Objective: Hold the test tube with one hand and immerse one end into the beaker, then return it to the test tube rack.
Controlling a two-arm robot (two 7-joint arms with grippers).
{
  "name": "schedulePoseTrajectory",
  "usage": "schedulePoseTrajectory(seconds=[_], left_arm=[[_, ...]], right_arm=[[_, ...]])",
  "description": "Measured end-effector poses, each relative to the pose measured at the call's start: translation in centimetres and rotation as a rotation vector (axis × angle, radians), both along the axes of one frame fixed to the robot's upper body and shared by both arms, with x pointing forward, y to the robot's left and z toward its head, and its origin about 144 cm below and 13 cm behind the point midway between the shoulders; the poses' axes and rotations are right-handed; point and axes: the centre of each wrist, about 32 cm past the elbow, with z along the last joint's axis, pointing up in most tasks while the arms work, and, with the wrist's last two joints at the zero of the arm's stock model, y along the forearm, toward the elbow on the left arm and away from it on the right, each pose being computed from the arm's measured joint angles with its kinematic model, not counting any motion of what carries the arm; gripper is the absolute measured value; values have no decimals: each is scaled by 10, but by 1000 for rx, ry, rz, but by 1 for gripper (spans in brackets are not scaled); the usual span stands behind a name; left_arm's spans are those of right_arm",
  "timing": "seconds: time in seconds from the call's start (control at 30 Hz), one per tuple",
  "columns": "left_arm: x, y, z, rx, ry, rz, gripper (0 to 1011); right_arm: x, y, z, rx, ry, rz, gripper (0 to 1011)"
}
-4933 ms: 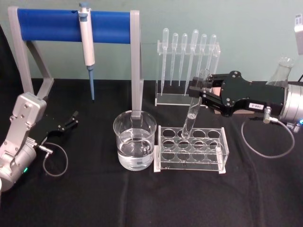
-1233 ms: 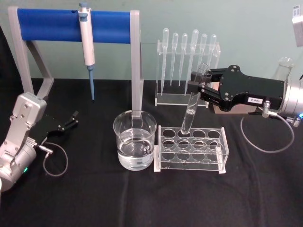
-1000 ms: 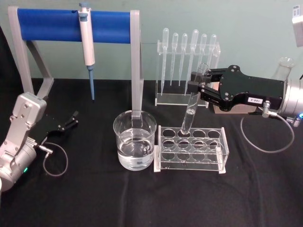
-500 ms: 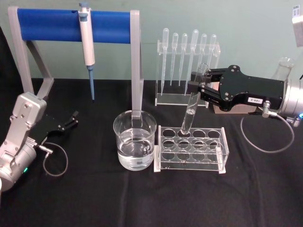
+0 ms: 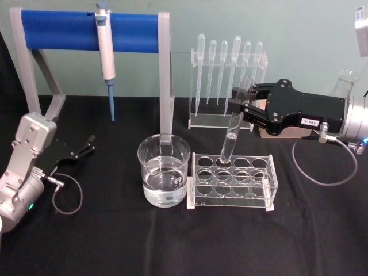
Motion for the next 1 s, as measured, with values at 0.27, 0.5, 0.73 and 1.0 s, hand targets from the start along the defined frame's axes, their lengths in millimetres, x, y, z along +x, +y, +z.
schedulePoseTrajectory(seconds=[0.27,0.5,0.73,1.0], left_arm=[[0,0,0,0,0,0,1000],[0,0,0,0,0,0,1000],[0,0,0,0,0,0,1000],[0,0,0,0,0,0,1000]], right_arm=[[0,0,0,0,0,0,237],[0,0,0,0,0,0,237],[0,0,0,0,0,0,237],[0,0,0,0,0,0,237]])
